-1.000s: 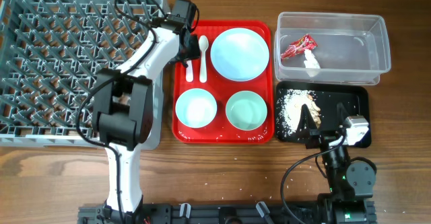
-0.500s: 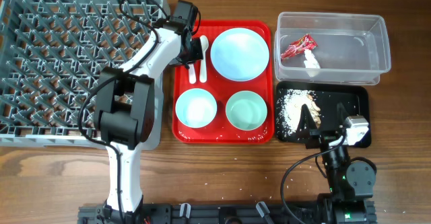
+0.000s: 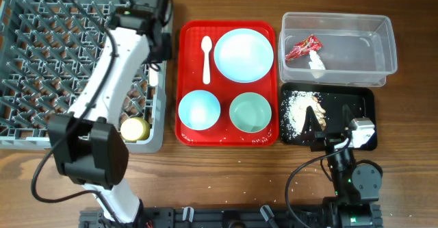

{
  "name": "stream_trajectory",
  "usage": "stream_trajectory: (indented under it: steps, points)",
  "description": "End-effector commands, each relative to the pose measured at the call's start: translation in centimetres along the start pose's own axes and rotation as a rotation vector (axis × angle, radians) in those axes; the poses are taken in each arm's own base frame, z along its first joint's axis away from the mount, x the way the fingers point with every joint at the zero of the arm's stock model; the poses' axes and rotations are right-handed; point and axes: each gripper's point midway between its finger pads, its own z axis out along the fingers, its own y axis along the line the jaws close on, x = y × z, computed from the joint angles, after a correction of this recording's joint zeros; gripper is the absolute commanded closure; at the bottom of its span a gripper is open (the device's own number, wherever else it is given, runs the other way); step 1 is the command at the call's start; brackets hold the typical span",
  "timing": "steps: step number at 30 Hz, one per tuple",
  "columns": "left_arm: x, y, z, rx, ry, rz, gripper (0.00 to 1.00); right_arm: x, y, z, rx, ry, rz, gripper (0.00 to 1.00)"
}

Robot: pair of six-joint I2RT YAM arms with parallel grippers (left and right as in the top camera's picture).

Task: Sort waste into correct bins and load items into the dishwasher rack
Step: 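Grasp the white spoon with the left gripper and place it in the rack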

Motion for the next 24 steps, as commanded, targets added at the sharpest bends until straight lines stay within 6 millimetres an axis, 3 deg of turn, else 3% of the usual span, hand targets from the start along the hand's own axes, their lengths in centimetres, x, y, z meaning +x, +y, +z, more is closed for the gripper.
stream_trajectory:
  steps: [1,4,7,8,10,12,15,17,21,24]
  points:
    - [0.7,1.6,2.0,0.012,0.061,-0.022,0.93,-0.2,0.2,0.0,-0.01,-0.01,-0.018,0.0]
    - [0.8,1.1,2.0,0.043,0.068,0.058,0.56,-0.2,0.2,0.0,-0.01,-0.01,-0.018,0.0]
    - [1.0,-0.2,1.9,0.095,0.073,0.066,0.54,-0.2,0.2,0.0,-0.01,-0.01,-0.018,0.0]
    - [0.9,-1.6,1.7,0.151,0.065,0.074,0.54,-0.2,0.2,0.0,-0.01,-0.01,-0.018,0.0]
    - [0.7,-6.9,0.6,0.384,0.05,0.102,0.54,-0.2,0.2,0.0,-0.01,-0.01,-0.018,0.0]
    - [-0.1,-10.5,0.7,0.449,-0.004,0.144,0.55,-0.2,0.2,0.0,-0.01,-0.01,-0.018,0.0]
    - [-1.4,-12.6,5.3,0.371,-0.025,0.022,0.58,-0.2,0.2,0.0,-0.01,-0.01,-0.018,0.0]
    - [-1.0,-14.0,8.4,0.368,-0.006,0.025,0.58,-0.2,0.1,0.0,-0.01,-0.01,-0.018,0.0]
    - [0.3,-15.6,12.6,0.358,0.035,0.048,0.58,-0.2,0.2,0.0,-0.01,-0.01,-0.018,0.0]
    - [0.9,-15.9,14.1,0.35,0.054,0.051,0.64,-0.2,0.2,0.0,-0.01,-0.01,-0.018,0.0]
